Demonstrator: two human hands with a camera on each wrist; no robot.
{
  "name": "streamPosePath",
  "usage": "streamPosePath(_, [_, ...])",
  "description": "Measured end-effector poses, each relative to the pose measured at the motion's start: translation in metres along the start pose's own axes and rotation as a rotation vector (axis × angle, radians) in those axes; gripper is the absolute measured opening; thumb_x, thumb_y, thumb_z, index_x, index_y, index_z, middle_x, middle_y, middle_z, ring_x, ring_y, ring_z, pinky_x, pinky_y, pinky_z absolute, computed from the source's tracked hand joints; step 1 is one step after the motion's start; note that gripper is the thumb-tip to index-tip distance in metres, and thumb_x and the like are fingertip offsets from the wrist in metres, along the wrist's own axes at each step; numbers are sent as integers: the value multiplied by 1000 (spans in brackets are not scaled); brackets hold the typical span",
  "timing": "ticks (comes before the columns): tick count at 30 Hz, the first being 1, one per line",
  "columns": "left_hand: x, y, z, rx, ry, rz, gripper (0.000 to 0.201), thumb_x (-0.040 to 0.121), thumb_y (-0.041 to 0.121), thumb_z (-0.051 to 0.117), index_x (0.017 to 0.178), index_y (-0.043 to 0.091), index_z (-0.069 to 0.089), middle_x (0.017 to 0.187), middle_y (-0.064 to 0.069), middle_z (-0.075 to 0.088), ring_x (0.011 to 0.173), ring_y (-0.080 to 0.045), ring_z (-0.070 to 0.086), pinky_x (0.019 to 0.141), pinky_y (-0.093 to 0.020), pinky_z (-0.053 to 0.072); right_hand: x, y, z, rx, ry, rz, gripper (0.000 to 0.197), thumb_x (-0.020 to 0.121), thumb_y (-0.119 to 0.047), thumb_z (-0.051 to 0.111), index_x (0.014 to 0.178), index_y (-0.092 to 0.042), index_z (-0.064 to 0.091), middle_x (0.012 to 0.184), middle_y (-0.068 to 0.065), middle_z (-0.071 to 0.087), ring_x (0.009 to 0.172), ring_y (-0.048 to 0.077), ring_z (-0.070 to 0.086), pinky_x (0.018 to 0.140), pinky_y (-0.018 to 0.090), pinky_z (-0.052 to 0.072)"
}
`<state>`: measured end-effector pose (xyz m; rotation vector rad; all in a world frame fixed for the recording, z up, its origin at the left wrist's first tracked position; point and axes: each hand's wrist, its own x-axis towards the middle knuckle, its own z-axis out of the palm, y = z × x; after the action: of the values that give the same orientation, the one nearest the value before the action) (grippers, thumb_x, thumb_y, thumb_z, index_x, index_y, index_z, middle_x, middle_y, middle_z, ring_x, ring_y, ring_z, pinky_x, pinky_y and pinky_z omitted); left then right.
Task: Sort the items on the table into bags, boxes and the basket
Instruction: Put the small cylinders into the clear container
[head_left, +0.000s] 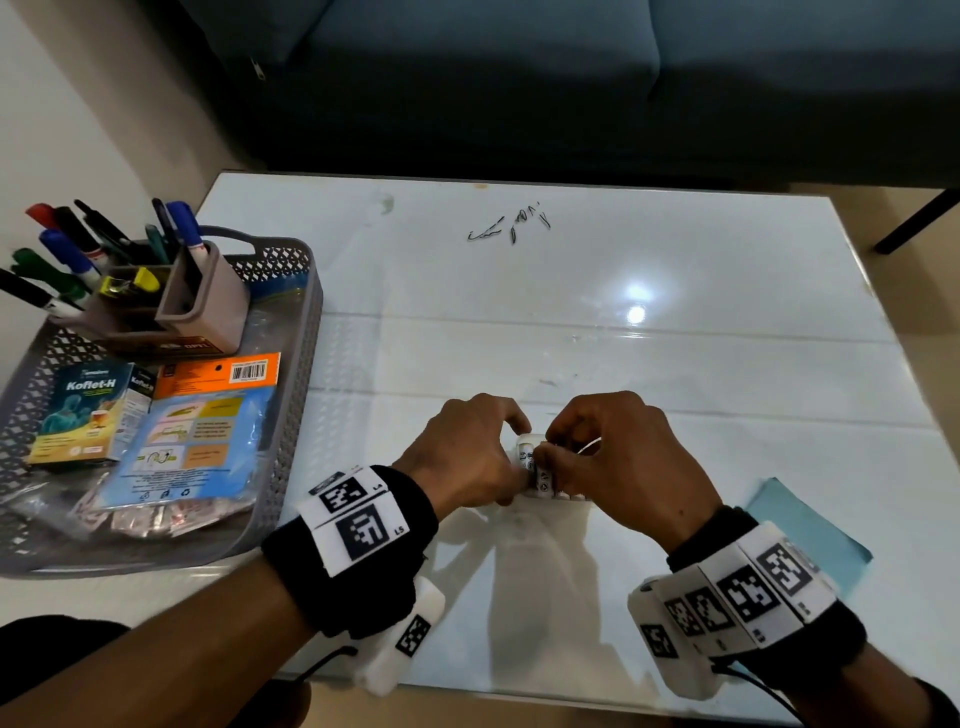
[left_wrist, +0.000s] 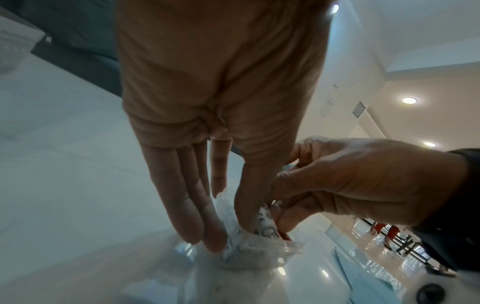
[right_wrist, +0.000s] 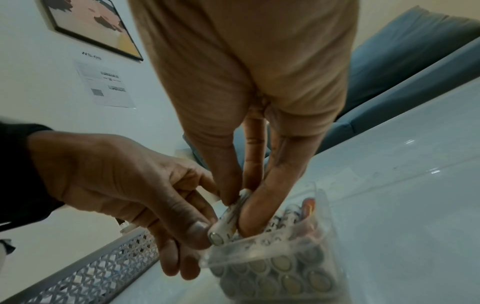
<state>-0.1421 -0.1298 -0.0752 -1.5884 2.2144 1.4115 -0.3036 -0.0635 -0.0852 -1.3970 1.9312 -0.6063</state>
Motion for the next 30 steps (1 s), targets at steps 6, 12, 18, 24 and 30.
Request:
streamPosePath(6, [-2, 3, 5, 53, 52, 21, 33, 81, 12, 69, 111, 24, 66, 76, -3, 75, 64, -15, 75, 55, -27, 61, 3, 2, -4, -67, 27, -6, 12, 83, -31, 82, 83, -23, 73, 74, -7, 72, 64, 0, 67, 51, 9, 41])
streamPosePath(12, [-2, 3, 5, 78, 72, 23, 34, 79, 15, 68, 111, 26, 68, 79, -3, 76, 69, -18, 75, 63, -33, 64, 3, 3, -6, -86, 22, 3, 13, 83, -33, 82, 84, -24, 73, 76, -8, 72, 67, -1, 67, 50, 8, 42])
streamPosePath(18, [-1, 1, 10, 147, 134, 51, 33, 75, 28, 72, 108, 29, 68, 86, 1, 74, 78, -17, 72, 77, -31, 59, 5, 3, -8, -54, 30, 9, 11, 82, -30, 81, 81, -24, 72, 74, -7, 73, 63, 0, 68, 50, 10, 47])
streamPosePath(24, [1, -1, 8, 110, 96, 35, 30, 78, 26, 71, 107, 29, 68, 85, 0, 75, 71, -17, 74, 71, -34, 63, 4, 2, -8, -48, 25, 1, 12, 82, -31, 82, 80, -24, 72, 74, -7, 72, 63, 0, 68, 51, 12, 48])
streamPosePath(30, [6, -3, -7, -14, -7, -33, 27, 94, 15, 61, 120, 21, 66, 76, -3, 78, 53, -3, 70, 45, -16, 47, 2, -1, -1, -11, 21, -16, 12, 82, -32, 83, 81, -25, 73, 74, -7, 72, 63, 3, 69, 55, 24, 57])
